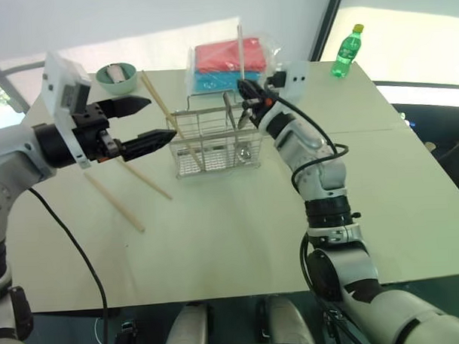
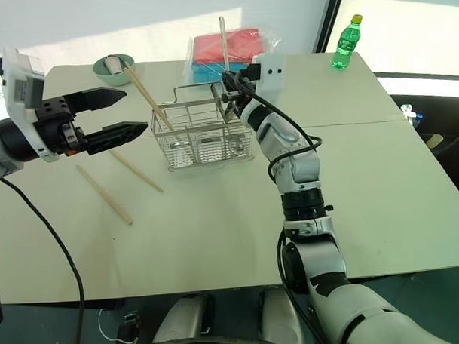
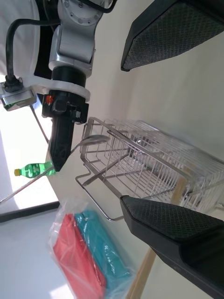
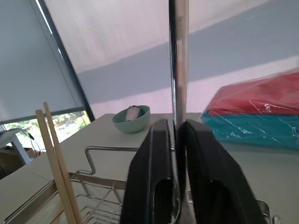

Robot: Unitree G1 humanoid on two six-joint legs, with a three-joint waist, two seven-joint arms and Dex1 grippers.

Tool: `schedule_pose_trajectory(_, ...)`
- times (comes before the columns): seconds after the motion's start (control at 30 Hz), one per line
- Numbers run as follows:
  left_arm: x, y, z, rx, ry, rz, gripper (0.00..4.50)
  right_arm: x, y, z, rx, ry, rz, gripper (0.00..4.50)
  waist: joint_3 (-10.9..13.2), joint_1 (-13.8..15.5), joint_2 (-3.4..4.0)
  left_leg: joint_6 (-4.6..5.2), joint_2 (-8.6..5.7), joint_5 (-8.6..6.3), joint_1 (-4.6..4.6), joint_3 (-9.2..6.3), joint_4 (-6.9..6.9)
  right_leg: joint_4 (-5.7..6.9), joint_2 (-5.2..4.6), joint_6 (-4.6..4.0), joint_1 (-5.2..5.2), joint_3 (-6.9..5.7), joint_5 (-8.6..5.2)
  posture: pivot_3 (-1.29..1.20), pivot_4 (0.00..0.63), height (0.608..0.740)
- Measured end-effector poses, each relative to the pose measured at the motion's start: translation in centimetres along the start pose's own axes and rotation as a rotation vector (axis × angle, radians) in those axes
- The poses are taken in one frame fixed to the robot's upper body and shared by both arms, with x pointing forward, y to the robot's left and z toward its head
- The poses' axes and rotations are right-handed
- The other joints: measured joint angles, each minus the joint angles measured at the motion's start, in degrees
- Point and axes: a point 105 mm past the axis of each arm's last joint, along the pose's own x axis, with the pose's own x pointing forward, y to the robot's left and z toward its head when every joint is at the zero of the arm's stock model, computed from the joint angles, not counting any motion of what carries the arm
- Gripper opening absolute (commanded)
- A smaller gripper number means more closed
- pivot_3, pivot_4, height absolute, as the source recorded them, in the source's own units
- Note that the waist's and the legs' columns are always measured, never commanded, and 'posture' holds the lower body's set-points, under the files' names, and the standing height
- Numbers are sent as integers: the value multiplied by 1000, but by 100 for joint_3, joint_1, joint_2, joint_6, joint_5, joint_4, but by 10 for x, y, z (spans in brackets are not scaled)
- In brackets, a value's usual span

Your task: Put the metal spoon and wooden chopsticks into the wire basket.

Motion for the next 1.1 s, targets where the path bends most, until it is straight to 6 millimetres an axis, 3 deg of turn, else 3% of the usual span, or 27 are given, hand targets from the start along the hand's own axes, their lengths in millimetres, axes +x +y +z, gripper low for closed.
schedule_pose_trajectory(0.17,1,1,0,-2,-5,6,4500,-6,-9,-3,-20,10,-29,4472,1,5,1,-1,0,1,0,-1,0,0,0,0,0,0,0,0,150,667)
schedule_pose_trajectory(0.3,1,1,0,-7,-10,13,4500,-13,-19,13,-60,-12,-36,4472,0,7,-1,-1,0,1,0,-1,1,0,0,0,0,0,0,0,150,667)
schedule_pose_trajectory(0.47,-6,11,7,-39,-56,97,4500,-33,-28,63,-177,-45,79,4472,-5,18,-13,-1,-1,0,-3,0,1,-4,-2,1,14,0,0,0,150,667)
schedule_pose_trajectory(0.6,-18,38,7,-118,-95,308,4500,-61,-5,113,-314,-19,365,4472,-3,30,-11,1,2,0,-1,-2,-2,-11,-1,3,23,-4,-3,0,150,667)
schedule_pose_trajectory(0.67,-29,57,1,-185,-94,449,4500,-78,7,124,-369,14,488,4472,-13,34,-30,2,6,-1,4,-6,-2,-12,1,4,32,-8,-7,0,150,667)
schedule_pose_trajectory(0.8,-46,91,-15,-350,-74,736,4500,-111,19,110,-373,168,677,4472,-12,43,-59,2,6,-1,17,-5,2,-25,-6,7,55,-9,-7,0,150,667)
schedule_pose_trajectory(0.9,-63,113,-51,-542,24,982,4500,-128,20,92,-366,276,736,4472,-13,57,-65,1,0,-2,19,-4,4,-25,-12,9,56,-8,-6,0,150,667)
schedule_pose_trajectory(1.1,-73,117,-126,-761,318,1238,4500,-139,24,73,-352,337,778,4472,-14,80,-90,-15,-4,4,7,-3,4,-24,-16,9,45,-7,-4,0,150,667)
